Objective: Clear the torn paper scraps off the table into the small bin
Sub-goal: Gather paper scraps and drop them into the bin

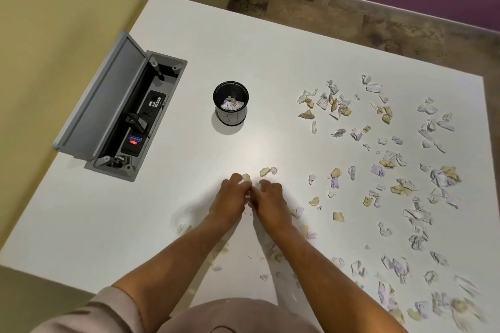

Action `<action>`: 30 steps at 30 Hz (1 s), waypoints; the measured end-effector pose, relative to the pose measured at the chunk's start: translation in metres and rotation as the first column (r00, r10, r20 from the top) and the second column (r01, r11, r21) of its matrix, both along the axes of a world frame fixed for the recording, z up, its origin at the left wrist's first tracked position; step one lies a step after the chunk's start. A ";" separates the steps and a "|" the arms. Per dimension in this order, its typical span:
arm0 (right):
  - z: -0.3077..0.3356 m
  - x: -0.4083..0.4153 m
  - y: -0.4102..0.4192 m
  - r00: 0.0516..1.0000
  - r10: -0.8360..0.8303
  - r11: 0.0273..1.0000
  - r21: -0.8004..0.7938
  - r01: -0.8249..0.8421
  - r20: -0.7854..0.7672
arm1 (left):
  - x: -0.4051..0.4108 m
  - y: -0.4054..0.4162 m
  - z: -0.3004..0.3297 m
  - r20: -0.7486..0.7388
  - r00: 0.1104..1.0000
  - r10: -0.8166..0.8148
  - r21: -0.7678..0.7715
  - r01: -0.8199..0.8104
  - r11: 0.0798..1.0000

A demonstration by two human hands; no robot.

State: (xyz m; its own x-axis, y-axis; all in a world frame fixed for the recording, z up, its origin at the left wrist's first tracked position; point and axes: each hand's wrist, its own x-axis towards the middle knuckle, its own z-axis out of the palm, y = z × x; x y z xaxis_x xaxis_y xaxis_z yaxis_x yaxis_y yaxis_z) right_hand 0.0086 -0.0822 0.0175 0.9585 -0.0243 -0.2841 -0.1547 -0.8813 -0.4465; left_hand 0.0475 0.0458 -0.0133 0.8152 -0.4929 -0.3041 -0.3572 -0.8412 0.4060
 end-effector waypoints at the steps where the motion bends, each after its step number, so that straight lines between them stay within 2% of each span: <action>1: -0.003 -0.004 0.001 0.999 0.029 1.000 -0.006 -0.029 0.036 | -0.002 0.000 0.001 0.021 1.000 -0.008 -0.007 0.008 1.000; 4: -0.006 -0.008 -0.001 0.993 0.050 0.999 -0.020 -0.048 0.106 | -0.009 0.002 0.001 0.072 0.993 0.089 -0.028 -0.087 0.996; 6: -0.007 -0.008 -0.004 0.991 0.020 1.000 -0.011 -0.019 0.132 | -0.010 0.001 0.007 0.025 0.992 0.125 -0.105 -0.121 0.987; 8: -0.006 -0.007 -0.005 0.994 -0.053 0.997 0.055 0.048 0.097 | -0.008 0.001 0.013 -0.027 0.983 0.182 -0.160 -0.184 0.970; 10: -0.003 -0.004 -0.008 0.985 -0.172 0.965 0.205 0.163 0.031 | -0.005 0.002 0.018 -0.134 0.950 0.281 -0.234 -0.306 0.923; 13: 0.006 0.001 -0.018 0.908 -0.408 0.813 0.415 0.409 -0.096 | -0.001 0.001 0.031 -0.300 0.857 0.420 -0.284 -0.500 0.818; 16: 0.011 0.002 -0.029 0.801 -0.538 0.627 0.509 0.589 -0.263 | 0.004 0.003 0.046 -0.413 0.744 0.526 -0.301 -0.656 0.692; 19: 0.020 0.006 -0.036 0.724 -0.558 0.360 0.668 0.651 -0.406 | 0.014 0.010 0.056 -0.474 0.692 0.544 -0.339 -0.714 0.612; 21: 0.029 0.013 -0.036 0.668 -0.577 0.213 0.703 0.678 -0.470 | 0.023 0.015 0.062 -0.528 0.655 0.540 -0.382 -0.751 0.538; 25: 0.050 0.034 -0.034 0.612 -0.587 0.019 0.747 0.664 -0.529 | 0.045 0.017 0.086 -0.679 0.548 0.489 -0.445 -0.837 0.319; 27: 0.063 0.044 -0.031 0.597 -0.603 -0.037 0.766 0.642 -0.529 | 0.062 0.015 0.098 -0.676 0.548 0.493 -0.469 -0.835 0.287; 30: 0.077 0.058 -0.026 0.591 -0.612 -0.082 0.786 0.613 -0.525 | 0.094 0.013 0.110 -0.575 0.609 0.546 -0.499 -0.790 0.355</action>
